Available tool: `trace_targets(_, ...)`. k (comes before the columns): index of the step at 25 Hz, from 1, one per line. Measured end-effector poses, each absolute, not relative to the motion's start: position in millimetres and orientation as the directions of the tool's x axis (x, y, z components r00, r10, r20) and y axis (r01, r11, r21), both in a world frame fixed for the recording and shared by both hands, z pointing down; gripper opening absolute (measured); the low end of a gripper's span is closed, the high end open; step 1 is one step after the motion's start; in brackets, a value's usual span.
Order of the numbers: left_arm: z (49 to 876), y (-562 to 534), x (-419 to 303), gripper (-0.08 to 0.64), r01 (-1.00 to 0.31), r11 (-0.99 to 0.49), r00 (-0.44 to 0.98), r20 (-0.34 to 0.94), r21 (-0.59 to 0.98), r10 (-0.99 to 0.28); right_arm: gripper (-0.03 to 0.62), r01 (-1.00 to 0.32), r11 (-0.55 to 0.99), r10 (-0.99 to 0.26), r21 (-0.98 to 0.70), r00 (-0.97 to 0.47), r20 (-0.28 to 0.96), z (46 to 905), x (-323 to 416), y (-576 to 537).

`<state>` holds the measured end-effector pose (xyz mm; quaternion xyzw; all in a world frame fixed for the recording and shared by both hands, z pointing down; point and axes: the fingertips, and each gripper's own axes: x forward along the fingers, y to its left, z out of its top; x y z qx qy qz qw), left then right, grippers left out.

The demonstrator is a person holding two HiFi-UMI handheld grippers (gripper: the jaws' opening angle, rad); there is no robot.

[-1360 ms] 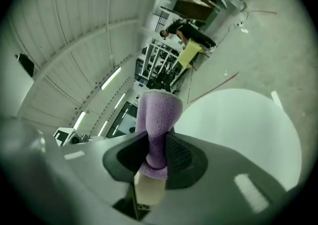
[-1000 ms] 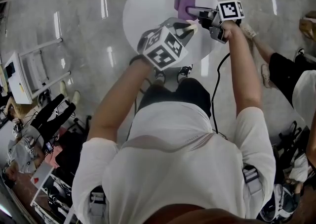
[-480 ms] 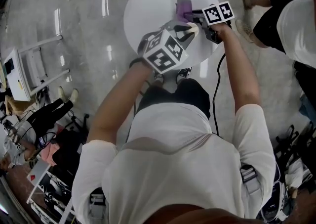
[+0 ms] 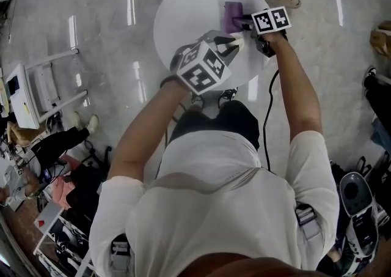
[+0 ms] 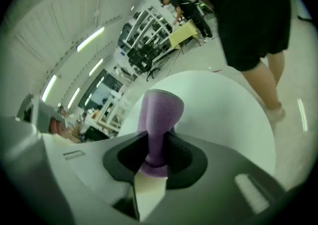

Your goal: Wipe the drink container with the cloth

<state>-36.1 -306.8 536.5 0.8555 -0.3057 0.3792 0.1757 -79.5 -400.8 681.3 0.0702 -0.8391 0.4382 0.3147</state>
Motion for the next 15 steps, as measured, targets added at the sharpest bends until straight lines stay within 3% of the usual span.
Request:
trace_targets(3,536.2,-308.4,-38.3,0.064,-0.654,-0.753,0.526,0.757,0.068,-0.388,0.094,-0.349,0.484,0.053,-0.802,-0.904,0.425,637.3,-73.1,-412.9)
trace_targets(6,535.5,-310.9,-37.4,0.066,-0.651,-0.757,0.521,0.76,0.059,-0.389,0.094,-0.289,0.454,-0.081,-0.843,-0.955,0.285,586.0,-48.5,-417.9)
trace_targets(15,482.7,-301.9,-23.6,0.13,-0.653,-0.758,0.571,0.658,0.001,-0.491,0.094,-0.278,0.586,-0.289,-0.761,-0.949,0.124,454.3,30.9,-367.2)
